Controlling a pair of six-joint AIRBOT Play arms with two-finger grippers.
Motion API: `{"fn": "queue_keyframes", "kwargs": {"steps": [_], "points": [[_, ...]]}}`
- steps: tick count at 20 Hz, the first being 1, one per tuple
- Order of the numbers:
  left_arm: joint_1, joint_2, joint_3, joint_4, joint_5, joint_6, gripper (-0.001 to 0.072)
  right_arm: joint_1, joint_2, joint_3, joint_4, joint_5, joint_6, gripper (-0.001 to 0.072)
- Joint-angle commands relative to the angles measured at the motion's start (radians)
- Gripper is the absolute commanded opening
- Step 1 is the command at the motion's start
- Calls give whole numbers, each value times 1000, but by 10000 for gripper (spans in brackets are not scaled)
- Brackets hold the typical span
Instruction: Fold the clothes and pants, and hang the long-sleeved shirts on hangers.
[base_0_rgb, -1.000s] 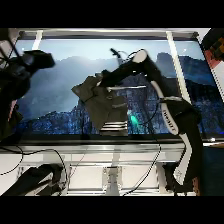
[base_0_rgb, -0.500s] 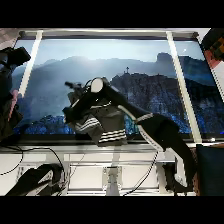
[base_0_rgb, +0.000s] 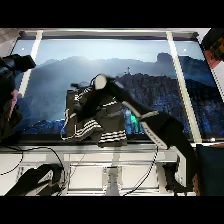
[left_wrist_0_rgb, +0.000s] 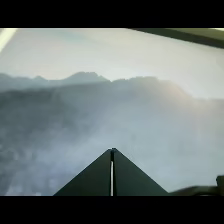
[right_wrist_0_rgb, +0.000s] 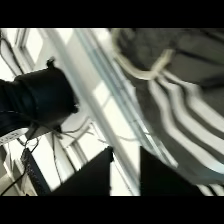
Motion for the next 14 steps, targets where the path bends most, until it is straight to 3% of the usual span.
{"fn": "queue_keyframes", "kwargs": {"steps": [1, 3, 8, 11, 13, 14], "points": [[1, -35, -15, -284, 71, 309, 27, -161, 32, 0, -49, 69, -61, 5], [10, -77, -57, -450, 117, 463, 26, -263, 38, 0, -7, 60, -111, 4], [153, -203, -158, -772, 158, 653, 27, -496, 37, -80, 420, 68, -303, 4], [220, -305, -158, -894, 257, 727, 27, -555, 37, -135, 361, 68, -306, 5], [221, -374, -158, -911, 264, 732, 31, -569, 37, -169, 312, 68, -301, 8], [217, -408, -158, -911, 249, 744, 103, -571, 37, -171, 277, 71, -295, 9]]}}
